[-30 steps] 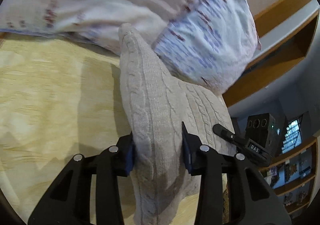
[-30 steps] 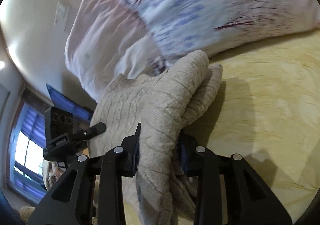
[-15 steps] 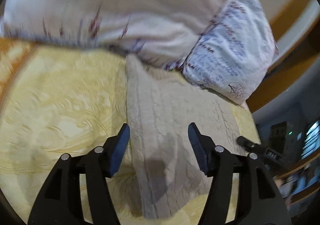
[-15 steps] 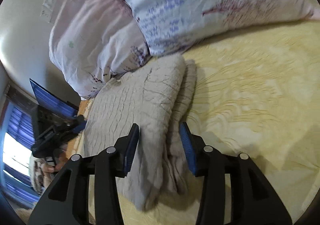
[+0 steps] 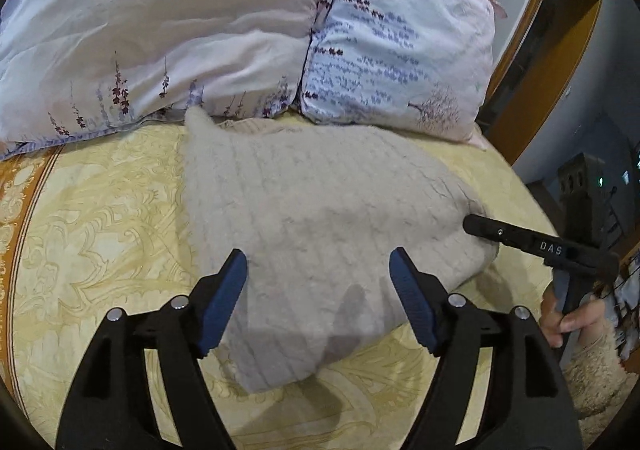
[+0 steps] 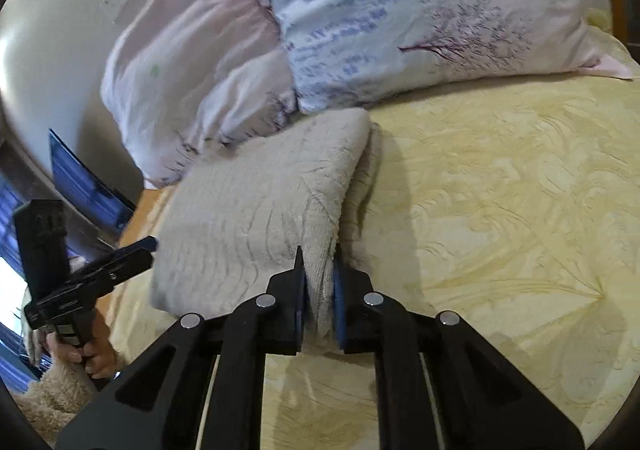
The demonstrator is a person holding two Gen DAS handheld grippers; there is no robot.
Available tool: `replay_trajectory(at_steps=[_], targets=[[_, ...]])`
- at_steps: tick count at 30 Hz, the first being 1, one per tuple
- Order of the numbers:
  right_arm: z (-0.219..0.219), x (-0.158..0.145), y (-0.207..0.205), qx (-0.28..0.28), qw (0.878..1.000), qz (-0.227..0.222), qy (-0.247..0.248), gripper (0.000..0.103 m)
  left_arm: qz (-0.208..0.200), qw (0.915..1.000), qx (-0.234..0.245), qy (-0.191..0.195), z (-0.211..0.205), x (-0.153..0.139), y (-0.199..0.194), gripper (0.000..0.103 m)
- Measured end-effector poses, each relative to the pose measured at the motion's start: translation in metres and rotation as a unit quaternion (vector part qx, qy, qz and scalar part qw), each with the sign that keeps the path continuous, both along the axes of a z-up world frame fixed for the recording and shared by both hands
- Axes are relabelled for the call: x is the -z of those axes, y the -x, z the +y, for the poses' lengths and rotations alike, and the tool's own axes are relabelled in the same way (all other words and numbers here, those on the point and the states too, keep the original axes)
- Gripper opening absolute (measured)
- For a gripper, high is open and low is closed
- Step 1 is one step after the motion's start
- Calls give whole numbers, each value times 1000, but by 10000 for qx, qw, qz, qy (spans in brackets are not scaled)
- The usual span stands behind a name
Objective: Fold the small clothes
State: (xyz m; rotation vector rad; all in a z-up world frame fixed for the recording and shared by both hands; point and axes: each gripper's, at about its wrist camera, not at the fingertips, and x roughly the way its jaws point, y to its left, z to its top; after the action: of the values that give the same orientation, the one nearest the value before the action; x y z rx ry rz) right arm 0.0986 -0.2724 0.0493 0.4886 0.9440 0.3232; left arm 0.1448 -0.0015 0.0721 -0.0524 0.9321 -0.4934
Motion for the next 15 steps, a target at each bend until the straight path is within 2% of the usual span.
replay_trajectory(at_steps=[2, 4, 7, 9, 11, 15], targets=[[6, 16, -2, -73, 9995, 305, 81, 12, -65, 9997, -11, -217, -5, 4, 3, 76], [12, 21, 0, -81, 9992, 336, 189, 15, -114, 9991, -45, -415, -9, 9, 4, 78], [15, 6, 4, 124, 9988, 119, 448, 24, -180, 9984, -100, -523, -10, 10, 9, 79], [17, -11, 14, 262, 9977, -307, 548, 25, -151, 9988, -138, -456, -7, 8, 11, 80], [23, -22, 21, 124, 9970, -614, 462, 25, -172, 9987, -240, -419, -2, 6, 16, 80], [46, -17, 20, -309, 9963, -519, 610, 25, -200, 9976, -421, -506, 3, 9, 22, 84]])
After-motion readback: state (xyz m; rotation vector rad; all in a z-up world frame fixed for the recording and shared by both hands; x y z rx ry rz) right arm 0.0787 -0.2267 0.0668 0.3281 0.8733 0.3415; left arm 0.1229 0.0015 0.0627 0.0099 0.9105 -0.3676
